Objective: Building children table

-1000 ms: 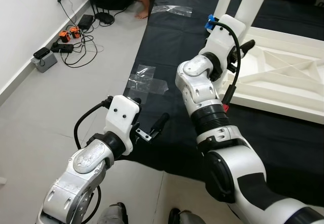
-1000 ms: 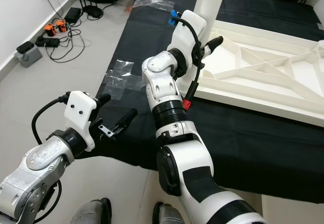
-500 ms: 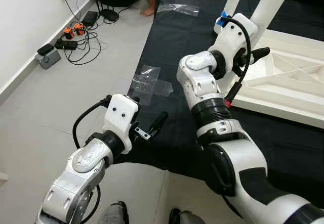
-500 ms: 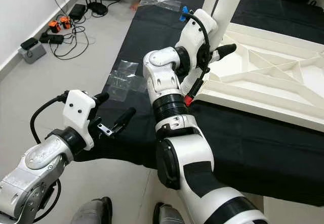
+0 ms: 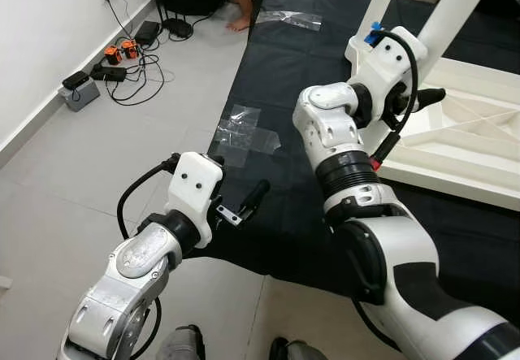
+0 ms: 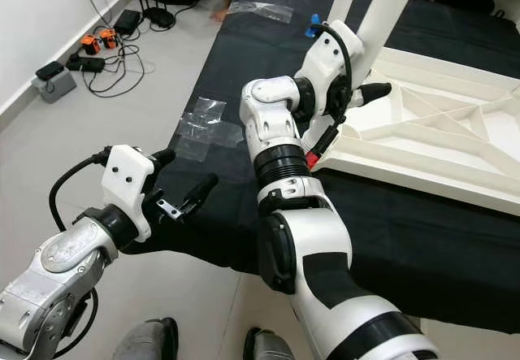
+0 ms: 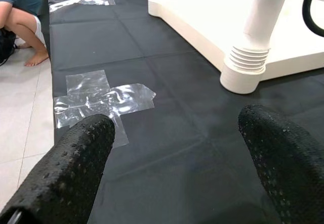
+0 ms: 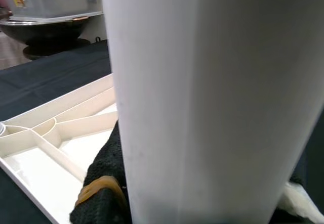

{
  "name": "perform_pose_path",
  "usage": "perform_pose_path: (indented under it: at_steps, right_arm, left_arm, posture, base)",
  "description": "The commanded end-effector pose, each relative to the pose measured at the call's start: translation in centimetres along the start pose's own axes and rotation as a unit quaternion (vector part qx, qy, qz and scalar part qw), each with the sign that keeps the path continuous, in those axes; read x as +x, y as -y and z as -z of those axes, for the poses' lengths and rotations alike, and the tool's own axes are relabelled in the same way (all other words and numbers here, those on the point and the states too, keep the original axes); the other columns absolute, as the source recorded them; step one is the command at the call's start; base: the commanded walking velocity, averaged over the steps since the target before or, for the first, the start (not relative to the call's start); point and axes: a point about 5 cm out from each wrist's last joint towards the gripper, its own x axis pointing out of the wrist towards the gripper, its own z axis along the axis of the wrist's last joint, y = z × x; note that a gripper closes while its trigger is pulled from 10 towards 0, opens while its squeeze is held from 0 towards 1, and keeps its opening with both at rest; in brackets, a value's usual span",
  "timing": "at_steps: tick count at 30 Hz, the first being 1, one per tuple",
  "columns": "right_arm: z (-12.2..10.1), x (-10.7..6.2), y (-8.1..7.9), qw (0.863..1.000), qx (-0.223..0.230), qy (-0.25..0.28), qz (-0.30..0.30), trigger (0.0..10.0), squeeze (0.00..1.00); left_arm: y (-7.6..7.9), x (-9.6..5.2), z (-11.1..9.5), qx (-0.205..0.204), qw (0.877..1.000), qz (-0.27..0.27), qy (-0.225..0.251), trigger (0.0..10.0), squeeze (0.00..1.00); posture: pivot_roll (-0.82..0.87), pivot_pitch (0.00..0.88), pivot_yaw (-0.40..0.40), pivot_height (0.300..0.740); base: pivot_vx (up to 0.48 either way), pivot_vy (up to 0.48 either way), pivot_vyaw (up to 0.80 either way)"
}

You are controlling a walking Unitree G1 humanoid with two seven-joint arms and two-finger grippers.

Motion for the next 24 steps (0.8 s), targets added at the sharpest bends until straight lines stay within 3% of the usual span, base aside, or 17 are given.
perform_pose_path:
  at_steps: [1, 9, 13, 19, 20, 23, 24]
  right_arm:
    - [5.7, 1.0, 2.0, 0.988, -0.082, -0.119, 0.053, 10.0, 0.00]
    - [5.7, 0.5, 1.7, 0.989, -0.074, -0.122, 0.036, 10.0, 0.00]
    - [5.5, 1.3, 1.9, 0.990, -0.078, -0.109, 0.053, 10.0, 0.00]
    - [5.7, 3.5, 3.1, 0.985, -0.069, -0.116, 0.107, 10.0, 0.00]
    - [5.8, 4.7, 3.8, 0.983, -0.064, -0.115, 0.131, 10.0, 0.00]
    - [5.8, 5.7, 4.4, 0.980, -0.063, -0.110, 0.151, 10.0, 0.00]
    - [5.8, 6.9, 5.1, 0.977, -0.061, -0.106, 0.172, 10.0, 0.00]
  left_arm:
    - [0.3, -0.1, 0.4, 0.000, 1.000, 0.007, -0.006, 10.0, 0.00]
    - [0.3, -0.1, 0.3, 0.000, 1.000, 0.008, -0.004, 10.0, 0.00]
    - [0.3, 0.0, 0.3, 0.001, 1.000, 0.008, -0.004, 10.0, 0.00]
    - [0.3, 0.1, 0.2, 0.001, 1.000, 0.007, -0.003, 10.0, 0.00]
    - [0.2, 0.1, 0.2, 0.001, 1.000, 0.007, -0.002, 10.0, 0.00]
    - [0.3, 0.2, 0.1, 0.001, 1.000, 0.007, -0.001, 10.0, 0.00]
    - [0.4, 0.2, 0.0, 0.000, 1.000, 0.010, 0.000, 10.0, 0.00]
  posture:
    - [0.11, 0.207, -0.072, 0.740]
    - [0.11, 0.205, -0.070, 0.740]
    - [0.11, 0.211, -0.070, 0.740]
    - [0.11, 0.214, -0.068, 0.740]
    - [0.12, 0.216, -0.064, 0.740]
    - [0.12, 0.216, -0.064, 0.740]
    - [0.11, 0.218, -0.061, 0.740]
  base:
    - [0.000, 0.000, 0.00]
    - [0.000, 0.000, 0.00]
    - [0.000, 0.000, 0.00]
    - [0.000, 0.000, 0.00]
    - [0.000, 0.000, 0.00]
    - [0.000, 0.000, 0.00]
    - [0.000, 0.000, 0.00]
